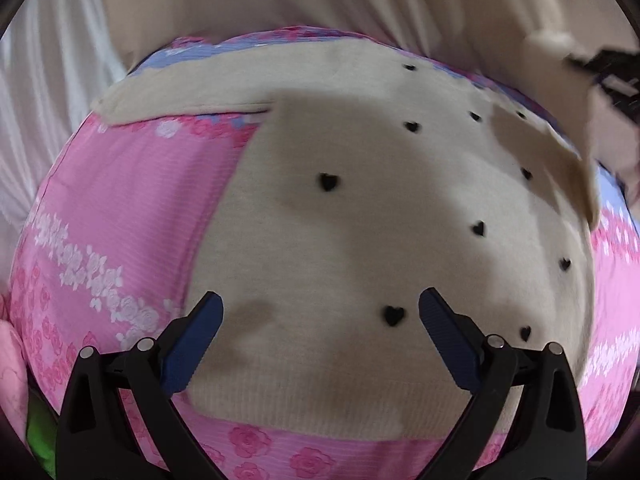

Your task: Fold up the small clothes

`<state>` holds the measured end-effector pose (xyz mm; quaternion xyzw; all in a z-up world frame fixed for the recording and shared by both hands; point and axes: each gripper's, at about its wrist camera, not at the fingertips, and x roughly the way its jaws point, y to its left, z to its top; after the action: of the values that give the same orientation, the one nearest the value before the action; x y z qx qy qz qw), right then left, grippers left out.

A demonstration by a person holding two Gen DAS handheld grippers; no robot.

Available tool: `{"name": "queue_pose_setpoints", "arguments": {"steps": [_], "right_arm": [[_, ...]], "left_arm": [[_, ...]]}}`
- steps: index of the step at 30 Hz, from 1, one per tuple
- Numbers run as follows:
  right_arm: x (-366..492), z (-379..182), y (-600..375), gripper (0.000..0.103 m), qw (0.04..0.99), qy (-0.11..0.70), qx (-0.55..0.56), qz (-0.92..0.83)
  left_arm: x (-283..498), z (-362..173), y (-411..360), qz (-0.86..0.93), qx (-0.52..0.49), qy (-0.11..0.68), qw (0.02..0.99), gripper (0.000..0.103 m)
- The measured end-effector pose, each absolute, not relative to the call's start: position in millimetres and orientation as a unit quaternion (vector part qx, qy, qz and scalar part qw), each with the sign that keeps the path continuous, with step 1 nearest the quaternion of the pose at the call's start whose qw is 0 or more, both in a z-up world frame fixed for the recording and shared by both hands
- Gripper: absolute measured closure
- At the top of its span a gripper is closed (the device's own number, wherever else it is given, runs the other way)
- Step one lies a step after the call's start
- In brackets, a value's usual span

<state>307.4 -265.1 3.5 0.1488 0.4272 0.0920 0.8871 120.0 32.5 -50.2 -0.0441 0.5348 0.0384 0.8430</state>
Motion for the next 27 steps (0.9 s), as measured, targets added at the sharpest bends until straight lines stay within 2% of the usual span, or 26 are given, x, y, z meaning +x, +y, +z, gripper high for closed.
{"name": "queue_pose_setpoints", "arguments": {"steps": [1, 2, 3, 5, 7, 10, 13, 18, 23, 27], "right_arm": [[315.6, -18.3, -243.9, 0.082, 0.878, 0.452, 0.128, 0.091], [322.3, -39.3, -226.2, 0.068, 0.867, 0.478, 0.111, 0.091], [327.8, -63.0, -208.0, 0.063, 0.852, 0.509, 0.088, 0.085], [322.9, -90.9, -183.5, 0.062, 0.833, 0.546, 0.056, 0.074], [307.2, -90.4, -169.0, 0.062, 0.833, 0.545, 0.056, 0.079], [296.2, -78.4, -163.1, 0.050, 0.841, 0.529, 0.067, 0.089], [314.1, -81.4, -169.1, 0.050, 0.837, 0.541, 0.047, 0.068], [334.9, -73.2, -178.4, 0.055, 0.825, 0.540, 0.144, 0.083], [334.5, -56.7, -107.3, 0.052, 0.809, 0.538, 0.087, 0.220], [312.9, -57.6, -103.3, 0.052, 0.826, 0.528, 0.070, 0.184]], "left_arm": [[119.9, -50.7, 40.5, 0.045, -0.052, 0.534, 0.843, 0.007], [120.0, -51.5, 48.9, 0.050, -0.061, 0.533, 0.842, 0.007], [119.5, -52.5, 56.6, 0.055, -0.068, 0.533, 0.842, 0.007], [120.9, -54.7, 74.1, 0.058, -0.090, 0.533, 0.839, 0.007], [122.7, -55.2, 91.0, 0.062, -0.110, 0.527, 0.840, 0.007], [135.4, -60.1, 124.3, 0.070, -0.163, 0.516, 0.838, 0.006], [157.9, -65.7, 153.3, 0.099, -0.221, 0.517, 0.821, 0.006], [171.7, -47.1, 169.6, 0.114, -0.236, 0.475, 0.840, 0.005], [179.3, -59.7, 193.8, 0.134, -0.264, 0.474, 0.829, 0.005], [200.4, -70.7, 241.4, 0.149, -0.332, 0.459, 0.811, 0.005]]}}
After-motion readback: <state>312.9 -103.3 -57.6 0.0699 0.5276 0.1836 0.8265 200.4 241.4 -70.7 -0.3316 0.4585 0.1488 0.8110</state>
